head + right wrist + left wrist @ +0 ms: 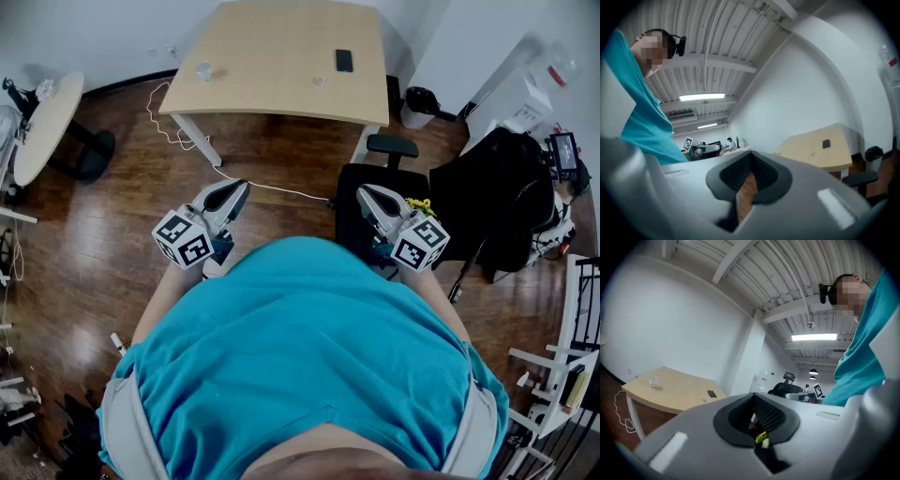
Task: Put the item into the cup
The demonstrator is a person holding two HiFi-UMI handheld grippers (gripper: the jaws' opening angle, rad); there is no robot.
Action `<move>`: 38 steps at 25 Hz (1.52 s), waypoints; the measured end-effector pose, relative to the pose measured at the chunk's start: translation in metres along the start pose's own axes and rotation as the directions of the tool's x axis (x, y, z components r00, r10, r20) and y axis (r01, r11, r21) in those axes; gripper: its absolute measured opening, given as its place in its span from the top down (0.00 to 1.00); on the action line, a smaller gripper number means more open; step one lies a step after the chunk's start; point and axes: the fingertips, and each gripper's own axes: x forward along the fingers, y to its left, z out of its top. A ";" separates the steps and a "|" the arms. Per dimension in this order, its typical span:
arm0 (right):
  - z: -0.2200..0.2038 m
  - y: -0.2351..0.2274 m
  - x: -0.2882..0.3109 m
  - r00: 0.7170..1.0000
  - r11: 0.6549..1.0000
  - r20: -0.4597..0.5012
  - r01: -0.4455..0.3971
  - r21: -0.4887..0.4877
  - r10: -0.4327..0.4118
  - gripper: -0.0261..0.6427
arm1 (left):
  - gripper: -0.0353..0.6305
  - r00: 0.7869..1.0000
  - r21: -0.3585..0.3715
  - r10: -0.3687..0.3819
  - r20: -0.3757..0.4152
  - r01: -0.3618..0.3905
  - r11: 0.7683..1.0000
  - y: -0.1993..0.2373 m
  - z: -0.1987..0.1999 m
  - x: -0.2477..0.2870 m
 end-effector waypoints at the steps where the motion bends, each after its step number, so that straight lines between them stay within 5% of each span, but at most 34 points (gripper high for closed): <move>1: 0.000 -0.005 -0.005 1.000 1.000 -0.001 0.002 -0.002 -0.002 0.96 | 0.94 1.000 -0.010 0.000 -0.002 0.000 1.000 -0.006 -0.001 0.007; 11: -0.012 -0.040 -0.012 0.999 1.000 -0.043 0.012 -0.006 -0.012 0.92 | 0.94 0.999 -0.047 0.000 -0.047 -0.002 0.999 -0.016 -0.011 0.042; 29: 0.008 -0.058 0.225 0.978 0.981 -0.097 0.175 -0.085 -0.183 0.80 | 0.94 0.975 0.092 -0.155 -0.160 0.171 0.981 0.210 0.027 0.006; 38: 0.009 -0.120 0.234 0.967 0.975 -0.133 0.206 -0.085 -0.216 0.80 | 0.93 0.956 0.091 -0.206 -0.211 0.229 0.969 0.235 0.027 0.089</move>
